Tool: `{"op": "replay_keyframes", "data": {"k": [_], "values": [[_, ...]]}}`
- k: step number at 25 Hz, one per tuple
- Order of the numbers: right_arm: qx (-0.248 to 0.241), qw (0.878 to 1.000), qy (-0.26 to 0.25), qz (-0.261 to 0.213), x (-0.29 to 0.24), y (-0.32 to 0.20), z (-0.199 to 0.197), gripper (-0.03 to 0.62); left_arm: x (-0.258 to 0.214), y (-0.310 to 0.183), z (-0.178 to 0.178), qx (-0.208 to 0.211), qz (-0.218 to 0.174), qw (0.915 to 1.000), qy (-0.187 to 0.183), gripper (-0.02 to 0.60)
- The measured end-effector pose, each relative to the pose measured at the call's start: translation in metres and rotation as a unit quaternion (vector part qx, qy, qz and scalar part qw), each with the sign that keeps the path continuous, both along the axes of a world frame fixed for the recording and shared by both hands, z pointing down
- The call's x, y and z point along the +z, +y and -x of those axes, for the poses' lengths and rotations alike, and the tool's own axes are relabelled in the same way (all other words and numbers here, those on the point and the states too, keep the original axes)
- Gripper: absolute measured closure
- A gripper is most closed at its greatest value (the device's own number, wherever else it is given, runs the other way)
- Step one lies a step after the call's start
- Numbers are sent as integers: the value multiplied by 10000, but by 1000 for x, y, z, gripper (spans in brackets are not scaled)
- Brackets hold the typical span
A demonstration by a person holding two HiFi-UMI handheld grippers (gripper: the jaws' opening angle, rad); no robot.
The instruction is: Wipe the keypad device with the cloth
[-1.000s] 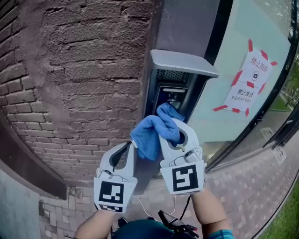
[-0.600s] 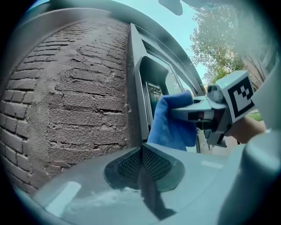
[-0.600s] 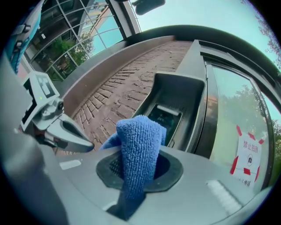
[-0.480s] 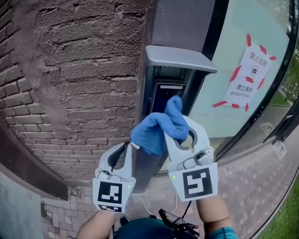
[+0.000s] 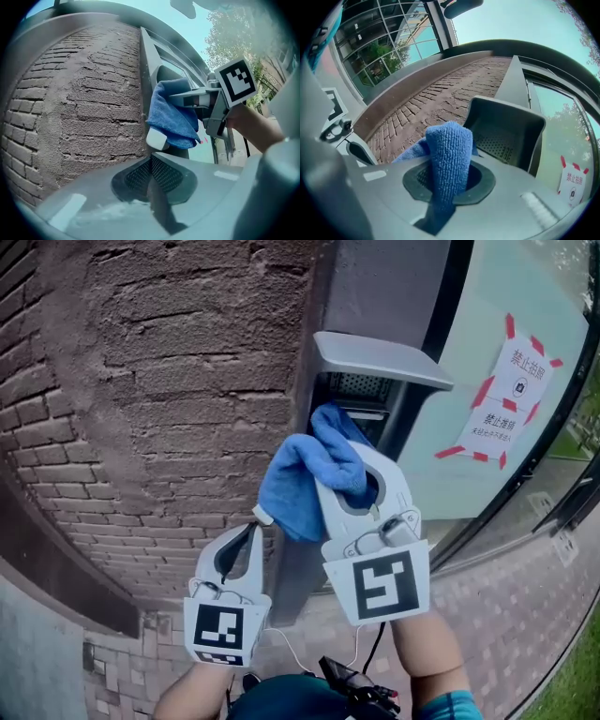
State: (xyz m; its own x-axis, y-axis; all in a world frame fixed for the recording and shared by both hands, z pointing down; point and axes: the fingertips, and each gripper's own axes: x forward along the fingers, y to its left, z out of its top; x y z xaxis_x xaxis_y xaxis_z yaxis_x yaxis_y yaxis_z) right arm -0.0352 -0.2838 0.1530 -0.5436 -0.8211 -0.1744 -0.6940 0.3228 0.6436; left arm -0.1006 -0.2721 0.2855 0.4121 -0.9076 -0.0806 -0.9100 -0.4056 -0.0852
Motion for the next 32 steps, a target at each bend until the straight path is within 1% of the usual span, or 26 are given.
{"op": "replay_keyframes", "data": {"k": [3, 9, 12, 14, 16, 18, 19, 22, 24, 28, 32], "values": [[3, 9997, -24, 230, 24, -2, -2, 551, 4, -2, 0, 18, 46, 10000, -6, 588], [54, 9959, -70, 904, 82, -5, -9, 551, 12, -3, -12, 180, 134, 9997, -81, 588], [86, 9933, -57, 1148, 96, -4, -15, 551, 17, -2, -20, 275, 131, 9994, -138, 588], [65, 9940, -152, 1085, 90, -1, -22, 551, 15, 1, -26, 355, 149, 9992, -114, 588], [42, 9945, -547, 896, 68, 6, -35, 551, 13, 2, -30, 402, 140, 9991, -92, 588], [148, 9922, -992, 740, 37, 12, -52, 551, 11, 3, -32, 425, 116, 9990, -95, 588], [254, 9919, -1066, 642, 23, 14, -61, 551, 10, 3, -33, 439, 99, 9989, -102, 588], [574, 9942, -872, 258, -13, 11, -79, 551, 4, 4, -40, 504, 22, 9987, -118, 588], [674, 9948, -751, 123, -26, 4, -85, 551, 0, 6, -47, 572, -41, 9983, -137, 588], [645, 9952, -716, 183, -25, -8, -92, 551, 8, 11, -62, 710, 37, 9973, -177, 588], [622, 9957, -617, 289, -1, -10, -91, 551, 21, 11, -69, 797, 154, 9965, -215, 588]]}}
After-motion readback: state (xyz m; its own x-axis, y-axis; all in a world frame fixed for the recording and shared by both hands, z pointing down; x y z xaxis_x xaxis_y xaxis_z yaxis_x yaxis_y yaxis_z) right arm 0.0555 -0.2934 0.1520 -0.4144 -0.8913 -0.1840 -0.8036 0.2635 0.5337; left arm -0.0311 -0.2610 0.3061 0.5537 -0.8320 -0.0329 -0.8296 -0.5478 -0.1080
